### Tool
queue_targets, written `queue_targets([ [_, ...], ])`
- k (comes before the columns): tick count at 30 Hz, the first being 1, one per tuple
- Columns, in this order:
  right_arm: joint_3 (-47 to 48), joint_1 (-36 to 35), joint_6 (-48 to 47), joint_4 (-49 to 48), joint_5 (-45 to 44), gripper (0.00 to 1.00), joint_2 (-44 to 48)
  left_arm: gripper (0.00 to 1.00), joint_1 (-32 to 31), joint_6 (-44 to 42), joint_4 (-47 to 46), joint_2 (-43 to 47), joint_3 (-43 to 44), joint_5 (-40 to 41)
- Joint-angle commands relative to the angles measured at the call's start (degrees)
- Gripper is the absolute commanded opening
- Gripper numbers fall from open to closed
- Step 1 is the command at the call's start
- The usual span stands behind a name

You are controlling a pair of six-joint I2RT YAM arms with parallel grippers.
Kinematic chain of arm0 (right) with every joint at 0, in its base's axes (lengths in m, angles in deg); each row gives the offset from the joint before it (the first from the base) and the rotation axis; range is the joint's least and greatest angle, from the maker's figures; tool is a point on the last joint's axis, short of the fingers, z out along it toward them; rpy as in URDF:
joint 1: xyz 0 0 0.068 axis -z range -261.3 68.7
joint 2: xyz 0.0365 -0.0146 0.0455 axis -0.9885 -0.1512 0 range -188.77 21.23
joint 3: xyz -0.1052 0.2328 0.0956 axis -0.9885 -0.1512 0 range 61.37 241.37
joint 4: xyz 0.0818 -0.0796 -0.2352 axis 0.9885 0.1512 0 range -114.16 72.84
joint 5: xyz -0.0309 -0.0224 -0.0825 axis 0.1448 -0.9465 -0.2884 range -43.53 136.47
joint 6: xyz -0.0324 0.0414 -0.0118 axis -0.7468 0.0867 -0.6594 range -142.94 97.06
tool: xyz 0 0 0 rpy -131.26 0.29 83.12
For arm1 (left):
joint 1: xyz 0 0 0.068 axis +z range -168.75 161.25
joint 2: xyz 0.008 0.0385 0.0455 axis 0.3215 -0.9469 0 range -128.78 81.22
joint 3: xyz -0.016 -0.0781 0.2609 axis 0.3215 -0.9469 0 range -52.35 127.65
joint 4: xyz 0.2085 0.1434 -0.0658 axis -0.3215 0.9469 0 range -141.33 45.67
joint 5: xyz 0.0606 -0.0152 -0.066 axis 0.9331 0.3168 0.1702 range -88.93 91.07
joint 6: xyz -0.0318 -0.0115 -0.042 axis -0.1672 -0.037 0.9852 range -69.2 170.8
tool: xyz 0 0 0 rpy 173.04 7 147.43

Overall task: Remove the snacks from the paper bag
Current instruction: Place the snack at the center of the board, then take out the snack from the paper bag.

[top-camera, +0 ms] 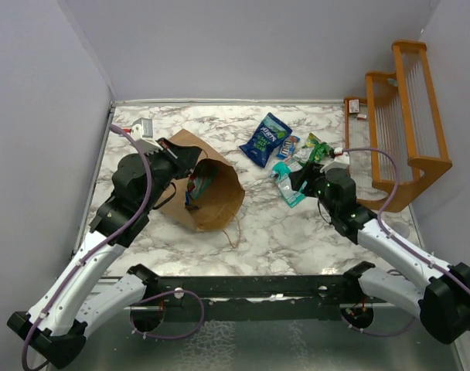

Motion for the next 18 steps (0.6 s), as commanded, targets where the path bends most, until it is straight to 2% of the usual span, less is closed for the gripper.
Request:
queue_targets([
  [1,-3.11,0.09,-4.8,-14.83,19.35,0.64,2.27,0.0,0.18,0.75,-1.78,1.57,-0.13,-1.26],
  [5,-7.34,-0.19,2.03,-31.87,38.94,0.64,-1.3,0.0,0.15,1.23,-1.96,1.5,-0.34,-1.7],
  [8,-9.53,-4.76,5.5,-45.07,44.12,0.64,-5.59,0.0,0.15,1.67,-2.39,1.21,-0.47,-2.17],
  [10,-8.52,-10.98,1.54,-45.46,41.18,0.64,-7.13,0.0,0.12,1.93,-2.76,1.04,-0.44,-2.66],
  [12,-5.69,-18.03,-4.17,-40.9,32.67,0.64,-8.79,0.0,0.14,1.98,-2.96,0.88,-0.32,-2.7],
  [14,-2.08,-23.63,-7.46,-35.61,23.29,0.6,-11.7,0.0,0.15,2.06,-2.94,0.68,0.0,-2.76],
  [16,1.66,-24.98,-4.5,-31.69,19.69,0.55,-15.69,0.0,0.15,2.29,-3.16,0.62,0.25,-2.9],
  [18,3.18,-25.35,0.36,-33.03,18.06,0.45,-19.82,0.0,0.15,2.86,-3.53,0.51,0.05,-3.1],
])
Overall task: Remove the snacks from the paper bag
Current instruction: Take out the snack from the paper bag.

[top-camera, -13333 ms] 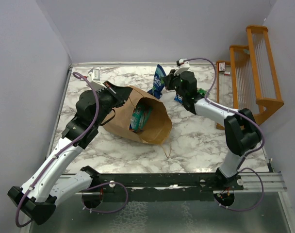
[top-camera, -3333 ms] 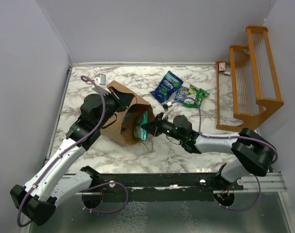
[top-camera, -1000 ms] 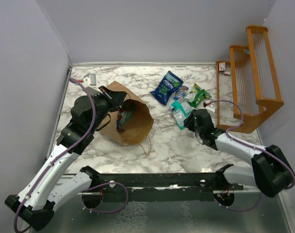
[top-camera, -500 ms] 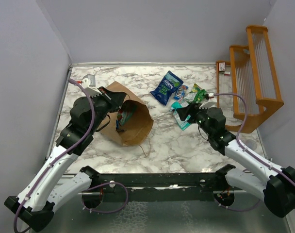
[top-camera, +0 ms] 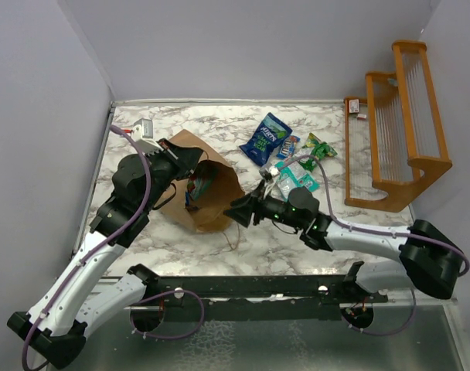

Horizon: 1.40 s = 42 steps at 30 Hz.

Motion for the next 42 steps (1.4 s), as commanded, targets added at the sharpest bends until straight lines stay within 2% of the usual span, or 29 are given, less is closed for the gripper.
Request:
queue_targets([
  [1,5.2,-1.51,4.74,-1.03,-10.52,0.41,-8.32,0.0,0.15,1.68,-3.85,0.0,0.38,-2.07],
  [3,8.26,-3.74,3.82,-3.31,-12.1,0.38,-12.94,0.0,0.15,1.88,-4.04,-0.34,0.53,-2.67],
  [6,14.17,-7.6,-4.83,-1.59,-17.86,0.39,-18.59,0.0,0.12,1.53,-2.62,-0.54,1.48,-2.55],
  [9,15.61,-8.39,-10.07,-2.62,-21.35,0.39,-21.48,0.0,0.13,-0.57,0.89,0.15,2.88,-1.54],
  [14,15.73,-9.44,-21.93,-8.11,-21.96,0.36,-26.71,0.0,0.15,-5.3,5.64,3.1,2.72,1.27],
  [18,14.11,-11.81,-32.6,-17.84,-22.4,0.36,-31.24,0.0,0.12,-8.98,7.19,5.48,2.64,1.98],
  [23,14.19,-13.66,-40.99,-25.39,-20.22,0.39,-36.24,0.0,0.15,-11.1,10.37,6.58,4.11,5.56],
  [34,21.98,-17.4,-48.9,-25.65,-22.86,0.6,-44.84,0.0,0.15,-10.35,8.09,4.41,3.88,3.88],
  [42,25.74,-17.67,-52.5,-26.46,-19.22,0.63,-47.93,0.0,0.15,-9.7,7.6,5.11,3.43,2.61],
])
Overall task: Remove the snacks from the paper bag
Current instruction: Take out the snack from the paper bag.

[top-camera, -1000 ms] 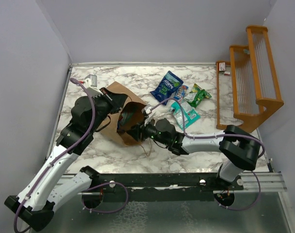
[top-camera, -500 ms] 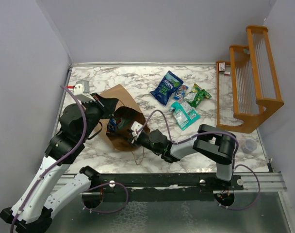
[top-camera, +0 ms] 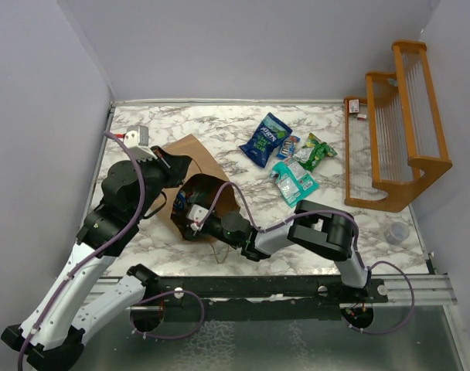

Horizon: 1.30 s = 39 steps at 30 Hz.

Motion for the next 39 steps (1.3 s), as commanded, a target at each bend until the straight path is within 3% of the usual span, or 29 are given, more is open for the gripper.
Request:
queue_targets([
  [1,2.95,-0.45,-3.46,-3.17,1.83,0.63,-2.49,0.0,0.11,0.07,-2.57,1.14,0.74,-0.65],
  [4,5.07,-0.51,-4.93,-3.2,2.6,0.62,-3.93,0.0,0.1,0.73,-3.46,1.48,0.21,-1.38],
  [7,6.11,-0.57,-7.44,-5.33,3.48,0.55,-5.63,0.0,0.08,0.86,-3.7,1.33,0.19,-1.98],
  [16,5.74,-0.51,-11.74,-9.44,3.85,0.26,-6.19,0.0,0.11,1.9,-3.54,1.88,-1.04,-2.31],
  [23,3.27,-0.51,-11.93,-12.29,-1.48,0.03,-2.53,0.0,0.11,2.74,-3.91,2.11,-1.97,-2.51],
  [39,-4.22,-0.47,-5.44,-8.17,-7.33,0.01,9.52,0.0,0.11,2.95,-3.2,4.12,-1.95,-0.8],
])
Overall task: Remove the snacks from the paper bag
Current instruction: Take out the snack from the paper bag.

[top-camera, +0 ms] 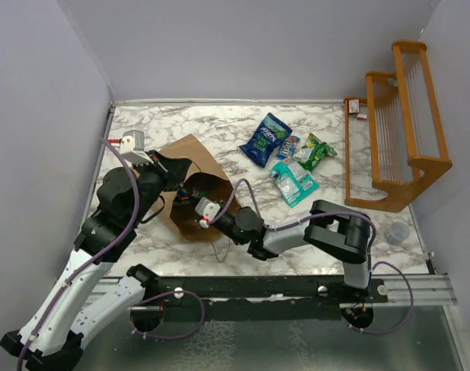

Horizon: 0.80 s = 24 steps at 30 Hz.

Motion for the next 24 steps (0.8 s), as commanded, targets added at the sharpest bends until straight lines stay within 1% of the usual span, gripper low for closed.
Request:
queue_targets([
  [1,-3.32,-0.42,3.77,0.03,-3.64,0.01,5.71,0.0,0.11,0.16,-1.59,1.33,0.24,0.76],
  [8,-10.18,-0.39,9.45,3.12,-3.56,0.01,14.56,0.0,0.1,-0.35,-1.33,1.89,0.41,1.3],
  [12,-14.1,-0.45,12.23,6.48,-1.1,0.01,20.33,0.0,0.08,-0.87,-1.5,2.0,0.47,1.49],
  [16,-16.13,-0.44,15.35,12.03,0.76,0.01,26.75,0.0,0.11,-1.07,-1.74,1.96,-0.02,1.85],
  [19,-18.79,-0.39,16.08,14.87,2.56,0.01,34.02,0.0,0.11,-1.76,-1.81,1.72,0.11,1.96],
  [21,-20.21,-0.39,14.64,17.66,4.94,0.01,40.09,0.0,0.09,-2.41,-1.78,1.62,0.41,1.71],
  [24,-18.3,-0.38,12.67,27.55,6.88,0.01,48.34,0.0,0.1,-2.89,-1.76,1.85,0.56,1.72],
])
